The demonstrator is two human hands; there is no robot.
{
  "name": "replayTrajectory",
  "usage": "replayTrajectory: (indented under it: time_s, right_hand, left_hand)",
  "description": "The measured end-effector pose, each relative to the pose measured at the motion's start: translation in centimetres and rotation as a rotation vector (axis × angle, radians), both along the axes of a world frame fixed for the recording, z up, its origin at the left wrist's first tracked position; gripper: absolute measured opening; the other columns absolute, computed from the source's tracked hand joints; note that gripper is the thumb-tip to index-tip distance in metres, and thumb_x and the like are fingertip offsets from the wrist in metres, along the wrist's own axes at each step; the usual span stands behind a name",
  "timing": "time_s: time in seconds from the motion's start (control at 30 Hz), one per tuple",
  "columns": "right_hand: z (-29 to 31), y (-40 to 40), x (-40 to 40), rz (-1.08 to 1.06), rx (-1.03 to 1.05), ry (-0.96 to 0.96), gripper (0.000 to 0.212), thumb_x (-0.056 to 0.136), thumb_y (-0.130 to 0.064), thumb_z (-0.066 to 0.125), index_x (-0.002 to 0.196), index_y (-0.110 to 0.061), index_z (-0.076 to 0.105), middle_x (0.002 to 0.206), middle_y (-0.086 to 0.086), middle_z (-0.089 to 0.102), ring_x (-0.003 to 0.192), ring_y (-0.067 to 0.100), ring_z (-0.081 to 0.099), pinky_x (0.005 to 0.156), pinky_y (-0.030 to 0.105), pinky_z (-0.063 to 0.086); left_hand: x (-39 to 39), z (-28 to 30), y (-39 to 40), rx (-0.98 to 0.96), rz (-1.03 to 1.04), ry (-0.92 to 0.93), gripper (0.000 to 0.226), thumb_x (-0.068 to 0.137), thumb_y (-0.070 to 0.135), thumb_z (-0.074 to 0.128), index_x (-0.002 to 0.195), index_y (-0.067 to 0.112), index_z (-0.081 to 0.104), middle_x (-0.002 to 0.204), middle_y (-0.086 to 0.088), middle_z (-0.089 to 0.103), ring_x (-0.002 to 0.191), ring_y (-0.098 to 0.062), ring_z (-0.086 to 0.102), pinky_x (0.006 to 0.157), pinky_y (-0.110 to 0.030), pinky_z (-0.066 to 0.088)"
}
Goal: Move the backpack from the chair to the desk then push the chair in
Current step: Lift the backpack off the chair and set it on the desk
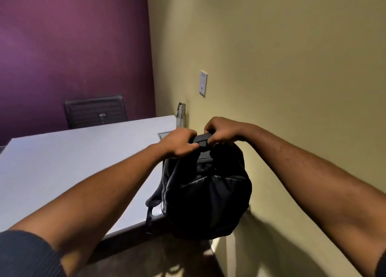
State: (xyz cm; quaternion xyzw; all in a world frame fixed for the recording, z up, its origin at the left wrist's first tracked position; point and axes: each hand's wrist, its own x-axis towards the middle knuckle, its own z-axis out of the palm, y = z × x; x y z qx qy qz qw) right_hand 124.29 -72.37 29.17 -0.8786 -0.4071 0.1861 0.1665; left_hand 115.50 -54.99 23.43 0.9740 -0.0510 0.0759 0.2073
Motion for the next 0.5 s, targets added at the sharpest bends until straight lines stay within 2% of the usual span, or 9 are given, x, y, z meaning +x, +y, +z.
replayTrajectory:
  time_s: [0.13,0.23,0.37,0.5]
  right_hand:
    - [1.6,2.8,4.3,-0.027,0.078,0.051,0.006,0.078,-0.001,0.070,0.074,-0.005,0.068,0.054,0.000,0.059,0.050,0.013,0.053,0.047,0.022,0.040]
    - [1.6,5.1,7.2,-0.074,0.156,0.089,0.003,0.078,-0.003,0.072,0.076,-0.003,0.070,0.054,0.003,0.058,0.050,0.015,0.052,0.047,0.022,0.039]
    - [0.3,8.7,10.6,-0.145,0.263,0.148,0.023,0.079,-0.008,0.078,0.085,0.011,0.067,0.050,0.002,0.056,0.046,0.015,0.048,0.046,0.023,0.037]
    - [-1.2,11.9,13.7,-0.174,0.325,0.284,0.028,0.086,-0.024,0.080,0.080,0.000,0.067,0.054,0.006,0.059,0.050,0.021,0.050,0.052,0.028,0.039]
  left_hand:
    - [5.3,2.4,3.6,0.023,-0.055,-0.028,0.022,0.089,0.026,0.061,0.075,0.010,0.056,0.069,-0.008,0.057,0.065,-0.025,0.050,0.055,-0.034,0.034]
    - [8.9,3.4,6.3,0.024,-0.127,-0.006,0.029,0.090,0.037,0.057,0.078,0.011,0.056,0.071,-0.008,0.057,0.064,-0.023,0.047,0.056,-0.035,0.034]
    - [13.3,3.9,10.1,0.044,-0.244,0.022,0.034,0.080,0.045,0.046,0.080,0.012,0.055,0.079,-0.014,0.061,0.071,-0.028,0.052,0.066,-0.042,0.042]
    - [17.9,3.3,13.9,0.051,-0.331,0.099,0.037,0.081,0.045,0.045,0.082,0.010,0.057,0.084,-0.014,0.062,0.077,-0.031,0.055,0.071,-0.043,0.043]
